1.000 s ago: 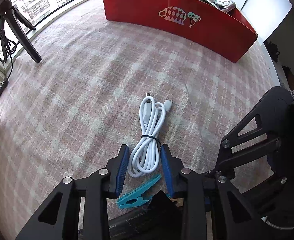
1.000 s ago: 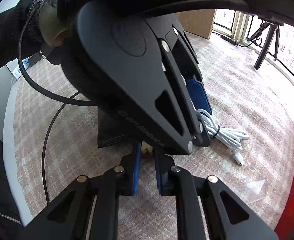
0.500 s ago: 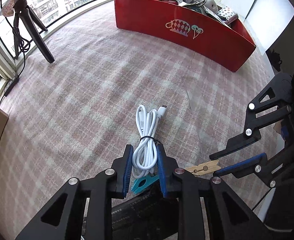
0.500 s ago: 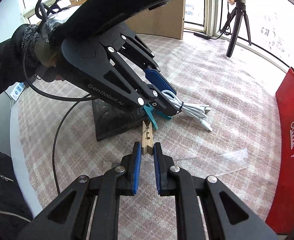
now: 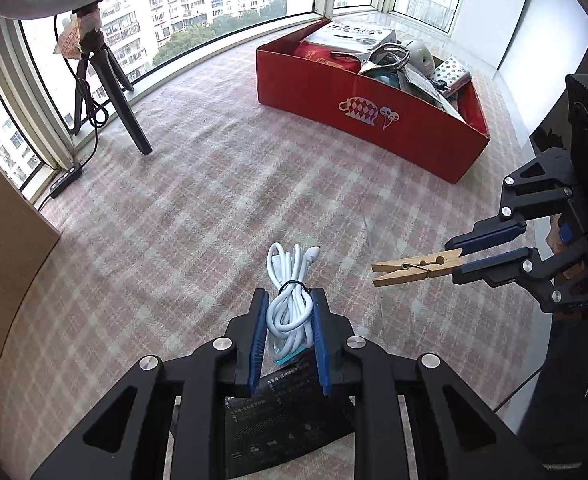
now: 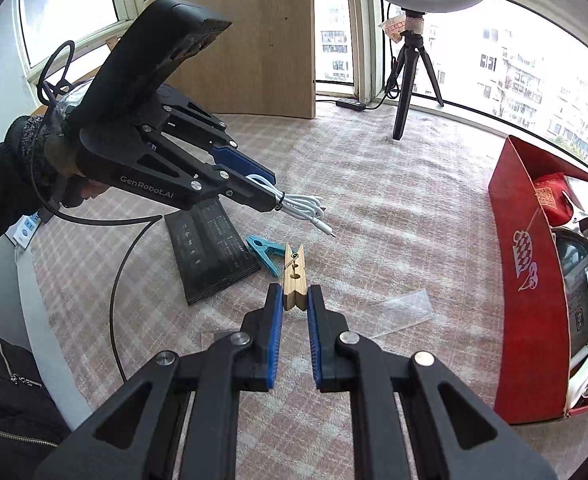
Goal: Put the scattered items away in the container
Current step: 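Grasp the white cable with the left tool while the right tool grasps the wooden clothespin, then lower the cable and wooden clothespin into the red box and open both tools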
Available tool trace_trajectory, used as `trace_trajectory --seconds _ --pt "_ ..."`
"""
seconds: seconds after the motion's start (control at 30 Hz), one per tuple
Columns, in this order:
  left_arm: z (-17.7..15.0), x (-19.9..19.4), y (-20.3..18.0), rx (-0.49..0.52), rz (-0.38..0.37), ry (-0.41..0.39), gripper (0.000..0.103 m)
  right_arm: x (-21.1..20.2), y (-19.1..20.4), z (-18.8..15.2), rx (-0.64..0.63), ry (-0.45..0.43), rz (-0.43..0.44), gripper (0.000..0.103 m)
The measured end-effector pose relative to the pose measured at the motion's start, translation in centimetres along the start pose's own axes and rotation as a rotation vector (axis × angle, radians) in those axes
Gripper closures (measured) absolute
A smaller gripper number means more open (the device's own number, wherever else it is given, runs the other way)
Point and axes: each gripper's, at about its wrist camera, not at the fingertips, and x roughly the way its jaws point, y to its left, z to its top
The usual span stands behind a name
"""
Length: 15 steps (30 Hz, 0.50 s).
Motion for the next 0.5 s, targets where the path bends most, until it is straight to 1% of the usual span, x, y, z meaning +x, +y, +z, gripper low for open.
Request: trace_trajectory --seconds 0.13,0.27,0.37,0.5 --pt "1.6 -2.3 -0.3 0.004 0.009 -0.035 0.083 -2.0 -0.4 0.1 0.021 -0.045 -0.028 0.091" --pt "4.2 -3.8 -1.9 0.02 -0.001 -0.077 0.083 -4.1 -1.7 0.2 0.061 -0.083 -0.075 0.091" --pt "7.8 -1.2 -4.9 0.052 -0.004 -0.099 0.083 -5.7 -3.2 0.1 0.095 -0.104 -0.113 0.091" --pt "10.3 -1.4 -6.9 0.075 -0.04 -0.123 0.083 -8.0 -5.6 0.1 0.139 -0.125 -0.174 0.091"
